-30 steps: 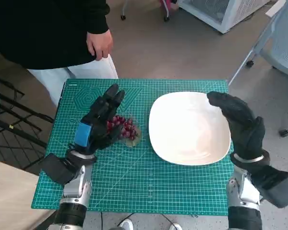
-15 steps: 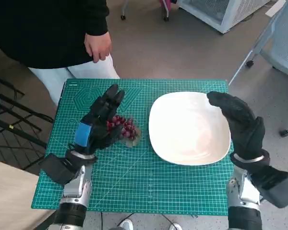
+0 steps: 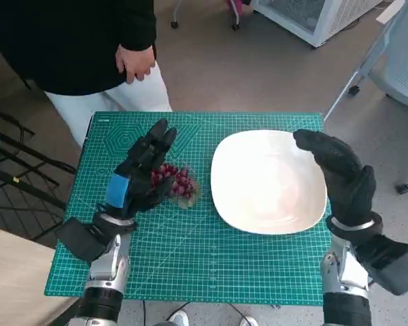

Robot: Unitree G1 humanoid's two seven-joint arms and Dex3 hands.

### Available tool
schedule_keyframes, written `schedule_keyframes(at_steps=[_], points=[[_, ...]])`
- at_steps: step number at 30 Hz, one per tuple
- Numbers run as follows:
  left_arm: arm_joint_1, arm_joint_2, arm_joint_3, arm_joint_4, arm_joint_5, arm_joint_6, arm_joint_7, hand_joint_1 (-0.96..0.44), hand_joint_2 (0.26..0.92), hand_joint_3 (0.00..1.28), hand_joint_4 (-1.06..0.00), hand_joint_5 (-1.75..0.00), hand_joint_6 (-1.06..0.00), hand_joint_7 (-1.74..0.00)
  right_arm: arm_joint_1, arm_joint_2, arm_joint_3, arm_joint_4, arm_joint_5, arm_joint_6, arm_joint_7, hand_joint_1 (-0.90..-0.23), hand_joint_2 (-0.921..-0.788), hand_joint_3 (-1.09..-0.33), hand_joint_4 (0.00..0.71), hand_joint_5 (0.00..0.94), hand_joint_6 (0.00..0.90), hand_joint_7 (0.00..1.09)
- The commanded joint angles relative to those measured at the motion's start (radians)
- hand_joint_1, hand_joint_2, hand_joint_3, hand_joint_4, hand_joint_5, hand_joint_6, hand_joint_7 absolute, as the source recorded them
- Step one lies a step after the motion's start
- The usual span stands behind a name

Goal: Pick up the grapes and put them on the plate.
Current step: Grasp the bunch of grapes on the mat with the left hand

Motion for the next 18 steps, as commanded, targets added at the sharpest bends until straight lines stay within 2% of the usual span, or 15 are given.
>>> schedule_keyframes(at_steps=[1,18], points=[[0.004,0.001,0.002,-0.003,-0.013,0.006,-0.006,-0.43,0.921,0.24,-0.33,0.00,-0.41,-0.01,0.011,-0.008,0.002,0.000,0.004,0.015,0.005,-0.575,-0.921,-0.669,0.189,0.000,0.000,0.38],[0.016,0.041,0.008,-0.059,0.007,0.035,-0.003,-0.44,0.921,0.23,-0.32,0.00,-0.40,0.00,0.011,-0.006,0.006,0.002,0.008,0.014,0.011,-0.572,-0.921,-0.670,0.189,0.001,-0.001,0.38]])
